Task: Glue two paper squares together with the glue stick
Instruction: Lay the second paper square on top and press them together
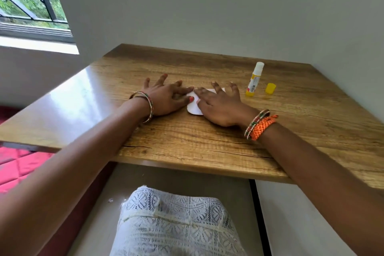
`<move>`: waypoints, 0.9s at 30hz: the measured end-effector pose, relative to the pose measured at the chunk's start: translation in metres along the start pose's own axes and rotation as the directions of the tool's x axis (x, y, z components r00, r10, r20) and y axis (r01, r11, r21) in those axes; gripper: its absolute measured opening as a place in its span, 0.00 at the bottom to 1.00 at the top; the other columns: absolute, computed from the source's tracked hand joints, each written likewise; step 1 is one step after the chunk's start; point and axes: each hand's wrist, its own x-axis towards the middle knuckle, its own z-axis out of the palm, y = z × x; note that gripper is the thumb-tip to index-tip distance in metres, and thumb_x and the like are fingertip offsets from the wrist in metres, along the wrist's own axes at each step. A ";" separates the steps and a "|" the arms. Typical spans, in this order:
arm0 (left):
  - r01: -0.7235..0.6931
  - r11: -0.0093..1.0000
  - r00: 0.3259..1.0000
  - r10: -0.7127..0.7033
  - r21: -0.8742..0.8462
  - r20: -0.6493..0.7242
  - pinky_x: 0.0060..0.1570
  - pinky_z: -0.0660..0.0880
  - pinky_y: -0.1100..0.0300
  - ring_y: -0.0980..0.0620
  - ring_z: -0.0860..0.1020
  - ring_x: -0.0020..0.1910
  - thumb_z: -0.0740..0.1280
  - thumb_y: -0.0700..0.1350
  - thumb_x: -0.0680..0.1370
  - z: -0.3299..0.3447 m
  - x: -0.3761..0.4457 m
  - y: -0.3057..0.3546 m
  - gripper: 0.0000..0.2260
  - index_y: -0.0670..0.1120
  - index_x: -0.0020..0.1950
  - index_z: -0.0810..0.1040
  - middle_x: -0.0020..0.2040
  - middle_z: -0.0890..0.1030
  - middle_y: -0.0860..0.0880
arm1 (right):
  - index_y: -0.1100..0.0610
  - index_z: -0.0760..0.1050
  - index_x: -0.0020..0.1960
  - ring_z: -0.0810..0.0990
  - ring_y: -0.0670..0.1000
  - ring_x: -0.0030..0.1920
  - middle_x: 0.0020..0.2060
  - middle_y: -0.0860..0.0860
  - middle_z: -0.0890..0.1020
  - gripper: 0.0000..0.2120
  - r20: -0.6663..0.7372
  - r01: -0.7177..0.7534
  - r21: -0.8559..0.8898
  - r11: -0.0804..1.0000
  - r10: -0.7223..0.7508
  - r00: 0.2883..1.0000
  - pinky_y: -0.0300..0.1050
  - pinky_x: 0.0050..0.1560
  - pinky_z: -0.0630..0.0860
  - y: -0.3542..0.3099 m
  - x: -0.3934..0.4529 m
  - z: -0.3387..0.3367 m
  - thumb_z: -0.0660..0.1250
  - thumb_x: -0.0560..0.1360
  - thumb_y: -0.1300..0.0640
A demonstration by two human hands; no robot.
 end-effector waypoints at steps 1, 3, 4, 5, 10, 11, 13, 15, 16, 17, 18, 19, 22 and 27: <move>0.007 1.000 1.000 -0.007 0.015 0.000 0.68 0.37 0.37 0.49 0.41 0.75 0.47 0.69 0.72 0.001 -0.001 0.001 0.24 0.70 0.68 0.54 0.76 0.52 0.59 | 0.48 0.46 0.76 0.43 0.51 0.76 0.77 0.45 0.51 0.26 -0.012 -0.021 -0.012 1.000 0.021 1.000 0.62 0.68 0.30 -0.001 0.000 0.001 0.39 0.80 0.43; 0.017 0.999 1.000 -0.017 0.028 -0.004 0.67 0.36 0.36 0.48 0.39 0.75 0.47 0.70 0.72 0.001 -0.001 0.001 0.24 0.71 0.68 0.54 0.76 0.50 0.58 | 0.48 0.46 0.76 0.46 0.51 0.76 0.77 0.45 0.51 0.27 -0.005 -0.060 0.005 0.998 0.060 0.998 0.63 0.68 0.30 -0.001 -0.001 0.002 0.38 0.79 0.42; 0.023 0.999 1.000 -0.022 0.032 -0.007 0.67 0.35 0.36 0.48 0.39 0.75 0.47 0.70 0.72 0.001 0.000 0.001 0.24 0.71 0.68 0.54 0.76 0.49 0.57 | 0.47 0.46 0.76 0.47 0.52 0.76 0.77 0.44 0.51 0.27 0.000 -0.078 0.016 0.997 0.078 0.997 0.63 0.68 0.30 -0.002 -0.001 0.004 0.38 0.79 0.42; 0.025 0.999 1.000 -0.024 0.038 -0.008 0.67 0.35 0.36 0.48 0.38 0.75 0.46 0.70 0.72 0.001 0.000 0.001 0.24 0.71 0.68 0.54 0.76 0.49 0.57 | 0.47 0.46 0.76 0.47 0.52 0.76 0.77 0.44 0.51 0.27 -0.006 -0.095 0.018 0.995 0.095 0.995 0.63 0.68 0.30 -0.001 -0.002 0.005 0.38 0.79 0.42; 0.019 0.997 1.000 -0.018 0.074 -0.010 0.66 0.33 0.36 0.47 0.36 0.74 0.46 0.69 0.73 0.002 0.002 0.000 0.24 0.70 0.68 0.54 0.77 0.48 0.56 | 0.47 0.47 0.76 0.48 0.53 0.76 0.77 0.44 0.51 0.26 -0.037 -0.181 0.019 0.983 0.181 0.983 0.64 0.68 0.31 0.006 -0.008 0.005 0.38 0.79 0.43; 0.017 0.997 1.000 -0.016 0.077 -0.021 0.65 0.32 0.36 0.47 0.36 0.74 0.46 0.69 0.73 0.002 0.003 0.000 0.24 0.70 0.69 0.54 0.77 0.48 0.56 | 0.47 0.47 0.76 0.48 0.53 0.76 0.77 0.44 0.51 0.26 -0.036 -0.189 0.041 0.981 0.191 0.981 0.64 0.68 0.32 0.007 -0.010 0.005 0.38 0.79 0.44; 0.016 0.996 0.999 -0.013 0.083 -0.034 0.65 0.32 0.35 0.47 0.36 0.74 0.46 0.68 0.73 0.003 0.003 0.001 0.24 0.69 0.69 0.54 0.77 0.48 0.55 | 0.48 0.47 0.76 0.46 0.51 0.76 0.77 0.44 0.50 0.26 -0.024 -0.212 0.124 0.969 0.217 0.976 0.65 0.69 0.36 0.008 -0.012 0.005 0.40 0.80 0.45; 0.018 0.997 0.999 -0.015 0.081 -0.034 0.65 0.32 0.35 0.46 0.35 0.74 0.46 0.68 0.74 0.003 0.002 0.002 0.23 0.69 0.69 0.54 0.77 0.48 0.55 | 0.49 0.47 0.77 0.46 0.51 0.76 0.77 0.45 0.49 0.26 -0.016 -0.240 0.167 0.956 0.246 0.969 0.64 0.71 0.39 0.008 -0.014 0.006 0.41 0.80 0.46; 0.019 0.997 0.999 -0.017 0.076 -0.031 0.65 0.32 0.35 0.46 0.35 0.74 0.46 0.67 0.74 0.003 0.002 0.002 0.23 0.69 0.69 0.54 0.77 0.48 0.55 | 0.50 0.46 0.77 0.46 0.51 0.76 0.77 0.46 0.48 0.26 -0.017 -0.252 0.167 0.953 0.258 0.966 0.64 0.71 0.40 0.008 -0.015 0.006 0.41 0.79 0.46; 0.018 0.997 0.999 -0.016 0.070 -0.029 0.65 0.31 0.35 0.46 0.35 0.74 0.46 0.66 0.75 0.003 0.002 0.003 0.23 0.68 0.69 0.55 0.77 0.47 0.55 | 0.51 0.46 0.77 0.46 0.51 0.76 0.77 0.47 0.48 0.27 -0.020 -0.263 0.162 0.951 0.269 0.963 0.63 0.71 0.40 0.008 -0.015 0.006 0.41 0.79 0.45; 0.016 0.998 1.000 -0.014 0.063 -0.026 0.64 0.31 0.35 0.46 0.35 0.74 0.46 0.66 0.75 0.002 0.002 0.003 0.22 0.68 0.70 0.55 0.77 0.47 0.55 | 0.51 0.45 0.77 0.46 0.51 0.76 0.77 0.47 0.48 0.28 -0.020 -0.270 0.151 0.951 0.276 0.961 0.63 0.71 0.40 0.008 -0.015 0.007 0.42 0.79 0.44; 0.012 0.998 1.000 -0.011 0.056 -0.024 0.64 0.30 0.35 0.46 0.34 0.74 0.46 0.65 0.76 0.003 0.002 0.003 0.22 0.67 0.70 0.55 0.77 0.47 0.55 | 0.52 0.45 0.77 0.45 0.51 0.76 0.77 0.48 0.47 0.29 -0.018 -0.273 0.133 0.953 0.278 0.960 0.64 0.71 0.41 0.007 -0.015 0.007 0.42 0.79 0.43; -0.029 1.000 0.999 0.029 0.013 -0.039 0.64 0.30 0.36 0.47 0.36 0.74 0.48 0.63 0.77 0.005 0.001 0.003 0.21 0.65 0.70 0.58 0.77 0.50 0.56 | 0.52 0.44 0.77 0.44 0.51 0.76 0.77 0.47 0.46 0.31 0.013 -0.240 0.118 0.964 0.240 0.971 0.65 0.70 0.41 0.009 -0.016 0.005 0.44 0.78 0.40; -0.114 0.948 0.989 0.080 -0.297 -0.126 0.64 0.58 0.43 0.46 0.69 0.65 0.52 0.56 0.79 -0.003 -0.004 0.000 0.11 0.59 0.59 0.67 0.58 0.76 0.51 | 0.48 0.44 0.77 0.40 0.51 0.76 0.77 0.48 0.45 0.29 0.114 -0.112 0.163 0.980 0.094 0.989 0.64 0.71 0.40 0.018 -0.010 -0.011 0.48 0.78 0.44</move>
